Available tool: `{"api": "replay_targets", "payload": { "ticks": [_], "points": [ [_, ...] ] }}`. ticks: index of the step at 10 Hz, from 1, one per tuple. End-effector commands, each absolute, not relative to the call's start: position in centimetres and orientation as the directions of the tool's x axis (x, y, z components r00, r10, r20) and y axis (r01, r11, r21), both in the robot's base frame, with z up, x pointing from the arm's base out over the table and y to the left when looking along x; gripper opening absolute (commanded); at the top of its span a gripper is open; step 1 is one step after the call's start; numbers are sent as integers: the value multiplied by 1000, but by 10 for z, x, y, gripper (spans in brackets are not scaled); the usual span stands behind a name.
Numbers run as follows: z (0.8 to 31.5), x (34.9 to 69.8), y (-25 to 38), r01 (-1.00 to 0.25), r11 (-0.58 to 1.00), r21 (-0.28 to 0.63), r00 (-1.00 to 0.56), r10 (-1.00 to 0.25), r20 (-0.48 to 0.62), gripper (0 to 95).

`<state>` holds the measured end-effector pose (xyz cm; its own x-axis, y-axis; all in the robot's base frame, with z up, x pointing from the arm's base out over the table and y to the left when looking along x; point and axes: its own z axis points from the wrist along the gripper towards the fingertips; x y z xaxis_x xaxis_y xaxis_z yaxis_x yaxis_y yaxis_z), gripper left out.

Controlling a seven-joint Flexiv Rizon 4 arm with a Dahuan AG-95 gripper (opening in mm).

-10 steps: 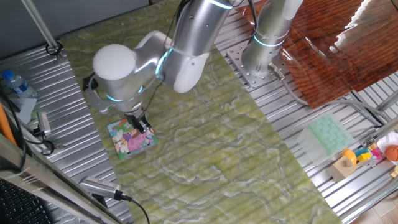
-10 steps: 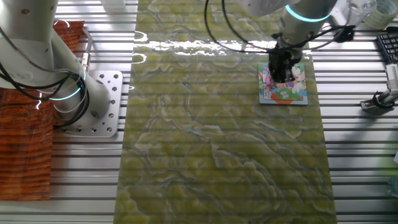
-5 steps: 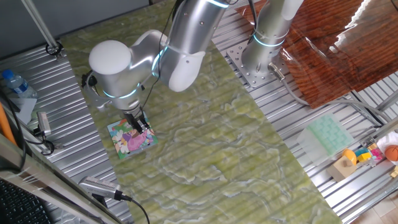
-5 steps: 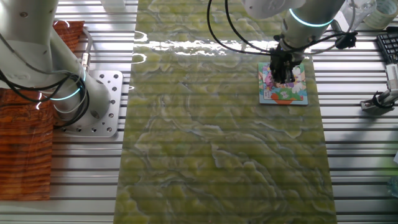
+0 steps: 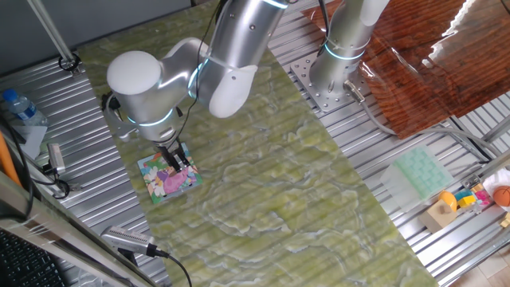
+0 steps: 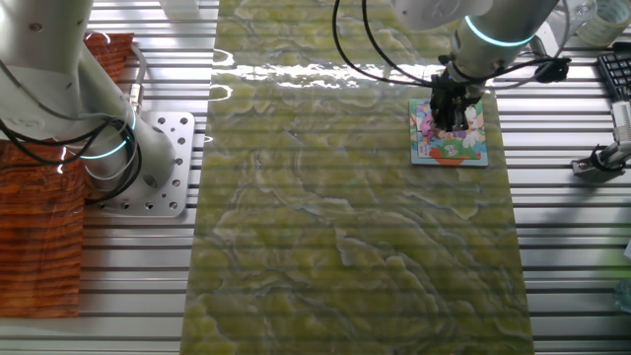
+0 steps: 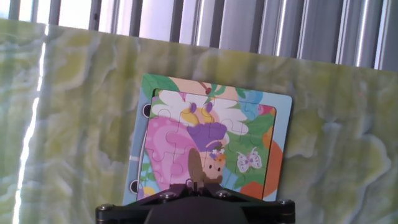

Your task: Assemble one piece of a puzzle

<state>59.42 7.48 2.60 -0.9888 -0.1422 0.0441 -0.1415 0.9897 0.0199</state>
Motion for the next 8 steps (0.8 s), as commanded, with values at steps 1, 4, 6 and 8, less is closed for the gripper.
{"api": "replay_targets", "payload": {
  "ticks": [1, 4, 6, 8],
  "points": [
    [24, 592, 74, -146, 989, 20, -989, -146, 32, 0],
    [22, 594, 77, -131, 991, 20, -991, -131, 27, 0],
    [20, 596, 80, -113, 993, 30, -993, -113, 28, 0],
    [20, 596, 80, -118, 993, 26, -992, -119, 30, 0]
  ]
}}
